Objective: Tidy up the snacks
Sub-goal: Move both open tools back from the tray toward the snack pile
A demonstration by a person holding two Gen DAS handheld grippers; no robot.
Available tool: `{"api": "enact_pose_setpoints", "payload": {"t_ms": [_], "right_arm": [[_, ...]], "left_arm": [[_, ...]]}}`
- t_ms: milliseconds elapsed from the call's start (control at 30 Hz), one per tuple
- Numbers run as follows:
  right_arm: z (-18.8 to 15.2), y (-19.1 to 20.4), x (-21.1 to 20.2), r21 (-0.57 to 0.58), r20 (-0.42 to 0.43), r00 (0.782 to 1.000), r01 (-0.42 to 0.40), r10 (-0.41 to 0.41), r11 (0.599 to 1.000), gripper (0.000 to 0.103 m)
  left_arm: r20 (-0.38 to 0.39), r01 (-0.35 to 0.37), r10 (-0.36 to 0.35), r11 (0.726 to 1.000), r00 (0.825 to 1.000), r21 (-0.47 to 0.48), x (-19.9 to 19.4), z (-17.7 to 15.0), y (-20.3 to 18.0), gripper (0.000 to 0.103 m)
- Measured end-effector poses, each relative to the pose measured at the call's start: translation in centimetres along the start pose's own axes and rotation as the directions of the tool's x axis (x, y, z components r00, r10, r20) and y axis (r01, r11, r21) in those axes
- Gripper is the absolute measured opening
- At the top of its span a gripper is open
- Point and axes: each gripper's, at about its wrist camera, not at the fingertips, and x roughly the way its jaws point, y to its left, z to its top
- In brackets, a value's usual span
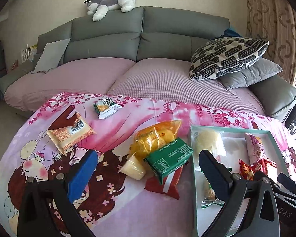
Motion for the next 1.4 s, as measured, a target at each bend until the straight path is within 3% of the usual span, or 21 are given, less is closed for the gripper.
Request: {"api": "enact_pose_setpoints", "payload": {"t_ms": [167,300,567,800,1167,1400], "right_arm": [[-0.4,2.8,0.4,-0.041,0.004,0.999,-0.039,0.039,0.998,0.103],[-0.8,5.2,0.5,-0.075,0.008,0.997,-0.072,0.073,0.995,0.103],[-1.8,9.6,1.4,-0.151,-0.006,0.992,-0.122,0.122,0.981,0.103],[-2.5,11.8,2.1,-0.232,-0.016,0.992,-0.129,0.129,0.964,0.103],[-1.8,13.7,3.7,-0.359,-0.012,0.994,-0.105,0.108,0.927,0.103],[-1.1,15.2,5.3,-0.414,-0.025,0.991,-0.132,0.133,0.9,0.103]], "left_arm": [[0.005,-0.043,0.043,0.998,0.999,-0.056,-0.3,0.2,2.9,0.102],[0.003,-0.016,0.016,0.996,1.0,-0.09,-0.4,0.3,5.0,0.102],[-0.012,-0.053,0.052,0.993,0.999,-0.107,0.0,0.3,8.0,0.102],[-0.074,-0.077,0.07,0.992,0.995,-0.096,1.9,-0.4,9.4,0.102],[-0.128,-0.015,-0.01,0.982,0.992,-0.19,4.6,0.1,10.6,0.102],[-0.222,-0.039,-0.006,0.98,0.975,-0.197,7.0,-0.5,11.0,0.102]]}}
